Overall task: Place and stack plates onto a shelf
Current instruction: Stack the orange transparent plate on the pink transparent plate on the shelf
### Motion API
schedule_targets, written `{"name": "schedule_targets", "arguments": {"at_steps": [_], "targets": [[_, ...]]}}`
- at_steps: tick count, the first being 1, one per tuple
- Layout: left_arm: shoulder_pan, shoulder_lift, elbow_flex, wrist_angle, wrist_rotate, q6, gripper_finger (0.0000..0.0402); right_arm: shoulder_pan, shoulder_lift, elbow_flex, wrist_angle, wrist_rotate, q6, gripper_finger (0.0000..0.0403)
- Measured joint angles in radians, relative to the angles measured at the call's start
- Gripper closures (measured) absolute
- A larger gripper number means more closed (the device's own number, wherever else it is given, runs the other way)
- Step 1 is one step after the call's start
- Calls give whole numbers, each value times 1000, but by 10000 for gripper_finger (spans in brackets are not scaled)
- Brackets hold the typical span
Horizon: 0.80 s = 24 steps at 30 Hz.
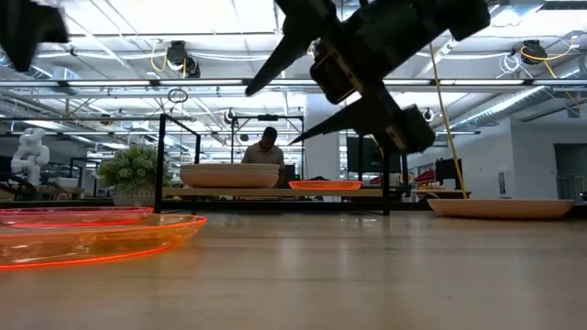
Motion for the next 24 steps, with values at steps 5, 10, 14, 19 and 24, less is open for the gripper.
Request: {"name": "schedule_targets", "arguments": {"at_steps": [5,10,14,19,24], "targets": [[-68,-72,-111,75,44,-112,235,0,60,0,76,-1,2,177],[-110,-146,-290,356,49,-275,258,0,101,0,132,-25,1,177],[-116,-159,-434,549,50,-475,267,0,102,0,133,-24,-1,177],[-128,-154,-562,735,-15,-675,268,0,102,0,133,-25,-1,177],[-131,-152,-654,848,-100,-790,267,0,98,-1,134,-35,0,177]]}}
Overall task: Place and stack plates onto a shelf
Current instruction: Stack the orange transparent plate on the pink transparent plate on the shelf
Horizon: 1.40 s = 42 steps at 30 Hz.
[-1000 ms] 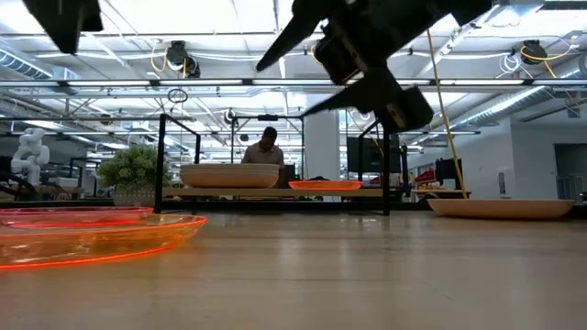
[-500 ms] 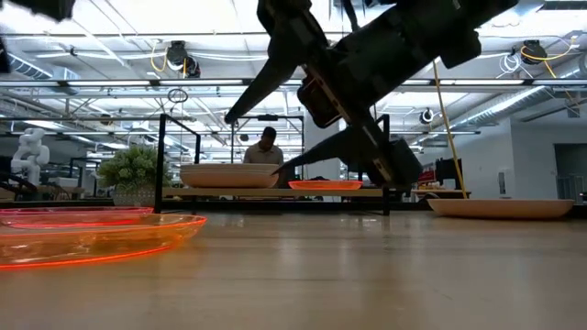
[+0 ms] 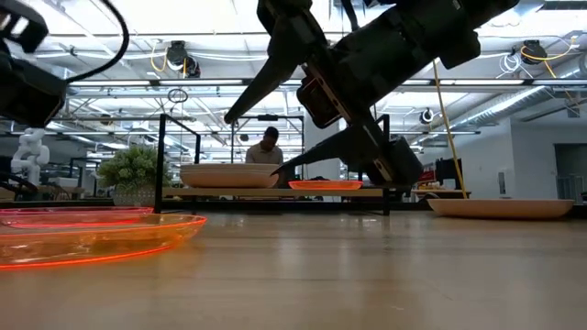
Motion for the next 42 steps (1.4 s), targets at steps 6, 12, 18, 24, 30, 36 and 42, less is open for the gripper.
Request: {"name": "schedule_targets", "arguments": {"at_steps": [6,12,18,24,30,36,42], "targets": [[-3,1,-66,94,-80,-3,233,0,-2,0,14,-45,0,177],[-6,1,-91,93,-115,25,169,0,-2,0,40,-47,11,177],[-6,1,-94,98,-130,61,161,0,-2,0,40,-47,5,177],[-6,1,-94,173,-134,78,161,-2,-2,0,39,-44,-3,177],[-2,25,-94,142,-137,73,161,-2,-2,0,38,-44,-8,177],[0,107,-94,242,-116,113,161,-2,-2,0,35,-43,-11,177],[0,165,-91,308,-125,99,169,-2,-2,0,35,-44,-11,177]]}}
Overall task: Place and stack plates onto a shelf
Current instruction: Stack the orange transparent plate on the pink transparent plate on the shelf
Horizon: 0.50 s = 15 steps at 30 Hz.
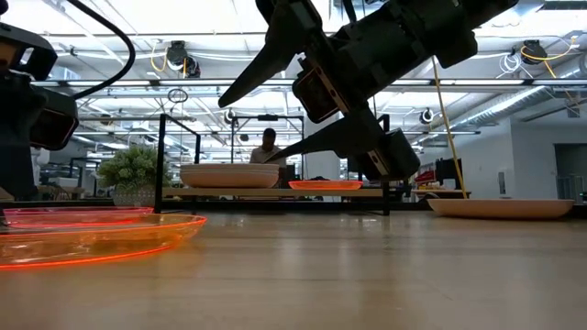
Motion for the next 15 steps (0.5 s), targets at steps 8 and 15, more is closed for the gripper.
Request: {"name": "schedule_targets", "arguments": {"at_steps": [8,15], "targets": [[0,7,-1,-9,-4,0,275,0,0,0,0,0,-9,177],[1,8,-3,-9,-38,-3,367,-1,0,0,0,-3,-15,177]]}}
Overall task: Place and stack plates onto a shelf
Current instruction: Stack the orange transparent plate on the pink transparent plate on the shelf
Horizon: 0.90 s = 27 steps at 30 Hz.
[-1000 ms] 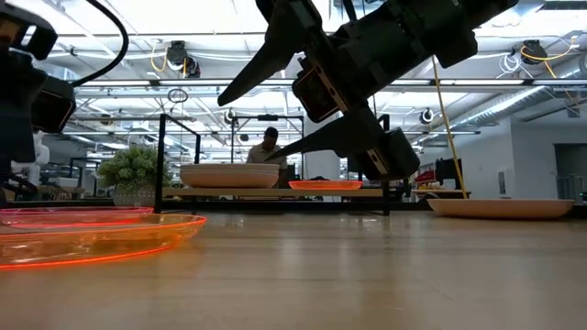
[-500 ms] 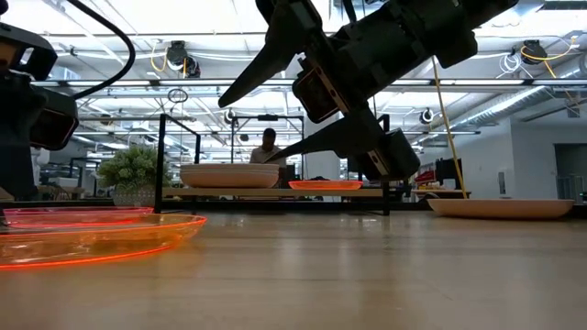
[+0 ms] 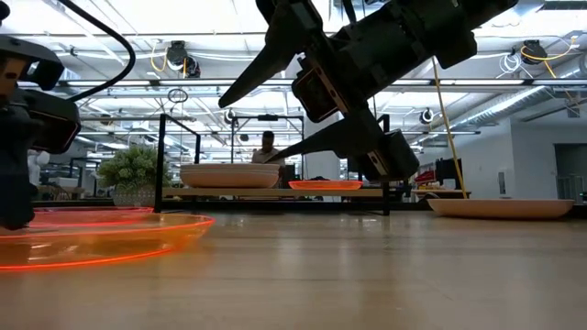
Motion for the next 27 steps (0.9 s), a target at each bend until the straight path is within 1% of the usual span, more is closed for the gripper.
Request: {"name": "schedule_targets", "arguments": {"at_steps": [2,4,7,11,16,23,27], "targets": [[0,0,0,1,-2,-2,389,0,-4,0,-1,0,-1,177],[0,0,0,1,-2,-3,395,0,-18,-1,-6,5,-6,177],[0,0,0,2,-3,-8,398,-2,-53,-1,-33,21,-24,177],[0,-1,0,32,-10,-11,399,-4,-125,-1,-135,90,-51,177],[6,-18,0,106,-64,-7,400,-4,-222,-1,-270,178,-83,177],[57,-29,1,201,-111,16,401,-3,-321,0,-389,266,-106,177],[108,-51,18,216,-127,65,401,0,-348,0,-446,273,-106,181]]}}
